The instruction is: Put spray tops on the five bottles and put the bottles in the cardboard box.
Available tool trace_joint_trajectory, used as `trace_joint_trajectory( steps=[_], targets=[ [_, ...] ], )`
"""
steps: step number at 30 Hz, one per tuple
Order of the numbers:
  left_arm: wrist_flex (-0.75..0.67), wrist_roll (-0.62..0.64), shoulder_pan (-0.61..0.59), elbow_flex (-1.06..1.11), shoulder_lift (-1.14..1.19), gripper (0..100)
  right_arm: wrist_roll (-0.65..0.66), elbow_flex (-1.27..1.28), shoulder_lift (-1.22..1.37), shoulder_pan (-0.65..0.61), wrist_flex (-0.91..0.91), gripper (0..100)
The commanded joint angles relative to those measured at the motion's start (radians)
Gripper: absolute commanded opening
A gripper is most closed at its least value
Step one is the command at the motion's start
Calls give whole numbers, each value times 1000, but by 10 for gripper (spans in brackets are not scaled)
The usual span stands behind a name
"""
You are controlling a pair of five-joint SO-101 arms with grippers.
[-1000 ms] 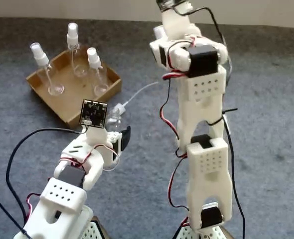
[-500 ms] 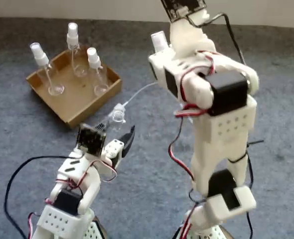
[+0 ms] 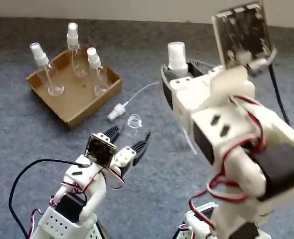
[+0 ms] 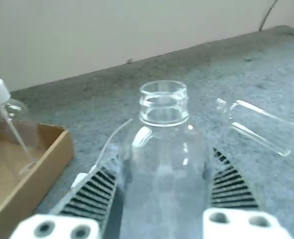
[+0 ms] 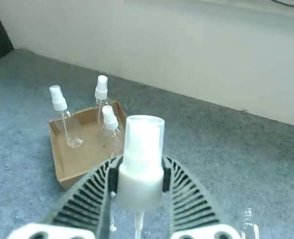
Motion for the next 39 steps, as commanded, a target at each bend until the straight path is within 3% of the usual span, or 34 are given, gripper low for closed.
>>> trace_joint_trajectory(
  steps=[1, 8, 12, 27, 34, 39],
  targets=[
    [2, -12, 108, 21, -4, 56, -12, 77, -125, -10, 10, 5],
    [5, -12, 269, 21, -4, 56, -12, 306, -314, -7, -36, 5],
    [5, -12, 292, 21, -4, 56, -12, 499, -403, -7, -147, 5],
    [6, -6, 312, 21, 4, 56, -12, 1285, -759, -8, -829, 5],
    [6, -11, 378, 21, 5, 57, -15, 1300, -794, -10, -886, 5],
    [6, -11, 375, 21, 5, 56, -167, 1205, -794, -10, -886, 5]
  ],
)
